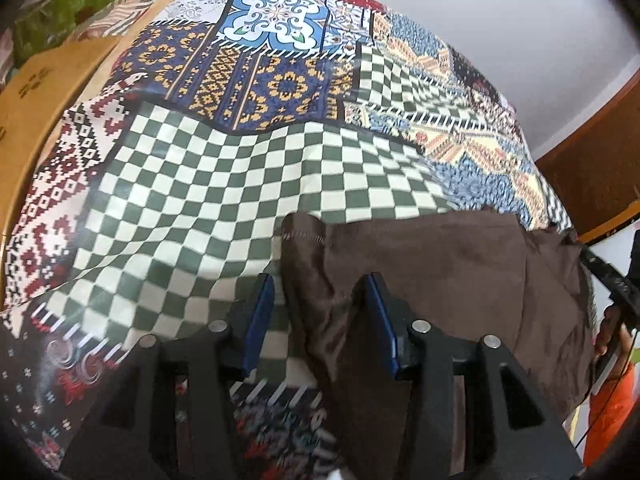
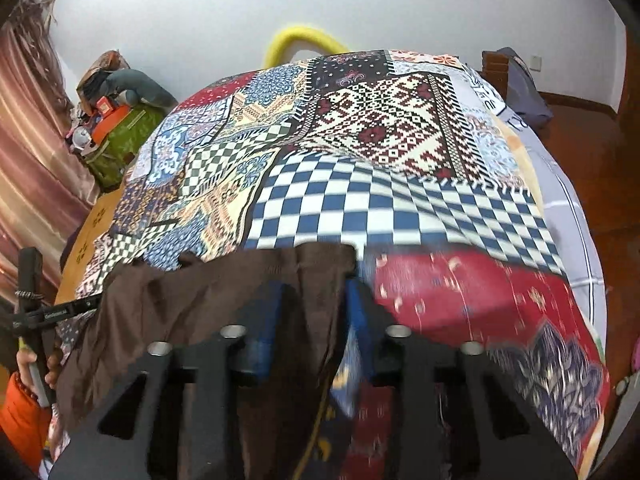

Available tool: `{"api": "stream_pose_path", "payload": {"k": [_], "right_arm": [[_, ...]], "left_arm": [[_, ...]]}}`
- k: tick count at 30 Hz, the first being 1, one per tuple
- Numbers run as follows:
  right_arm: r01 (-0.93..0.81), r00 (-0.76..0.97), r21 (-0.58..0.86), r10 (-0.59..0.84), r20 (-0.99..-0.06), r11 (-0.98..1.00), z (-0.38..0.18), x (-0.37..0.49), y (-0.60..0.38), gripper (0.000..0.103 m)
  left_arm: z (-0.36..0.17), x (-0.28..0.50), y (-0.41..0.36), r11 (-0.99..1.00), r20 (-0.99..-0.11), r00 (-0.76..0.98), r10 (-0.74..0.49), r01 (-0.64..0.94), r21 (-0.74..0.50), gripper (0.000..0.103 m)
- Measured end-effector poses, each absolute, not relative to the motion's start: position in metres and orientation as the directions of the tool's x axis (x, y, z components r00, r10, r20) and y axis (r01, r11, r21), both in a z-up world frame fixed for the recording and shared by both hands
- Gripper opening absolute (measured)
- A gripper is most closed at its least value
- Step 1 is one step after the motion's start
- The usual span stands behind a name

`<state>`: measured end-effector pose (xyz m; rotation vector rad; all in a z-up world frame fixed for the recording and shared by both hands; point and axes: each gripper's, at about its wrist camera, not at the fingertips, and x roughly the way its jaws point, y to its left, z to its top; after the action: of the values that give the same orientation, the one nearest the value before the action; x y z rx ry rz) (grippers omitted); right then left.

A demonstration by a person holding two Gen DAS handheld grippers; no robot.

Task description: Fold small clothes

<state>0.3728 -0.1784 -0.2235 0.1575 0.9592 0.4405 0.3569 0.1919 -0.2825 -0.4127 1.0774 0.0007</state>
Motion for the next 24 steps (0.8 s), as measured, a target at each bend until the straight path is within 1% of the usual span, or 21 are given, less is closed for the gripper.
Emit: {"api": "stream_pose_path", "payload": {"k": [1,2,3,4,6,8,10,12,15,18,19,20,22,24], "right_arm": [[-0.298,0.492,0.320,0.432,-0.756,0.899,-0.224,0.374,-0.176,0.008],[-0.307,0.492,0.315,0.434,-0.755,0.898,-0.225,0.374,-0.174,0.006],[-0.322,0.503,0.291,0.424,-0.753,0.901,-0.224,0.371,-0.170,0.005],[-0.334,0.511,0.267,0.412,-0.754,0.904,-0.224,0.371,-0.167,0.005],[-0.351,0.532,0.220,0.387,-0.753,0.910,-0.222,0.369,-0.163,0.004],[-0.337,0.572,0.176,0.350,-0.742,0.925,-0.219,0.367,-0.165,0.003],[-0.305,0.586,0.167,0.323,-0.743,0.938,-0.218,0.369,-0.169,0.003],[-0.285,0.561,0.192,0.325,-0.761,0.939,-0.222,0.374,-0.172,0.004],[-0.295,0.553,0.186,0.326,-0.767,0.937,-0.213,0.370,-0.171,0.006],[-0.306,0.557,0.195,0.342,-0.757,0.932,-0.197,0.352,-0.176,0.021],[-0.310,0.561,0.200,0.349,-0.751,0.929,-0.193,0.347,-0.177,0.029],[-0.317,0.572,0.205,0.359,-0.738,0.926,-0.186,0.335,-0.182,0.034],[-0.329,0.582,0.205,0.369,-0.725,0.922,-0.177,0.317,-0.184,0.037],[-0.339,0.579,0.214,0.383,-0.720,0.916,-0.170,0.294,-0.189,0.042]], "left_arm": [[-0.282,0.358,0.191,0.924,-0.849,0.489,-0.200,-0.194,-0.330,0.041],[-0.281,0.358,0.190,0.925,-0.843,0.497,-0.207,-0.182,-0.334,0.023],[-0.280,0.357,0.188,0.932,-0.840,0.505,-0.200,-0.166,-0.321,0.012],[-0.278,0.357,0.187,0.940,-0.841,0.510,-0.182,-0.161,-0.300,0.004],[-0.271,0.352,0.184,0.959,-0.832,0.541,-0.121,-0.154,-0.239,0.004],[-0.266,0.348,0.187,0.964,-0.828,0.558,-0.059,-0.184,-0.193,0.004],[-0.265,0.346,0.196,0.955,-0.830,0.557,-0.026,-0.230,-0.184,0.004],[-0.265,0.347,0.204,0.946,-0.845,0.534,0.018,-0.282,-0.158,0.004],[-0.257,0.339,0.214,0.935,-0.843,0.539,0.003,-0.299,-0.188,0.006],[-0.242,0.323,0.218,0.933,-0.831,0.556,-0.016,-0.291,-0.212,0.016],[-0.238,0.318,0.216,0.935,-0.830,0.557,-0.016,-0.285,-0.209,0.021],[-0.234,0.312,0.214,0.942,-0.831,0.556,-0.012,-0.272,-0.196,0.027],[-0.226,0.300,0.206,0.957,-0.832,0.554,0.003,-0.244,-0.159,0.029],[-0.220,0.285,0.194,0.974,-0.834,0.552,0.016,-0.198,-0.113,0.031]]}}
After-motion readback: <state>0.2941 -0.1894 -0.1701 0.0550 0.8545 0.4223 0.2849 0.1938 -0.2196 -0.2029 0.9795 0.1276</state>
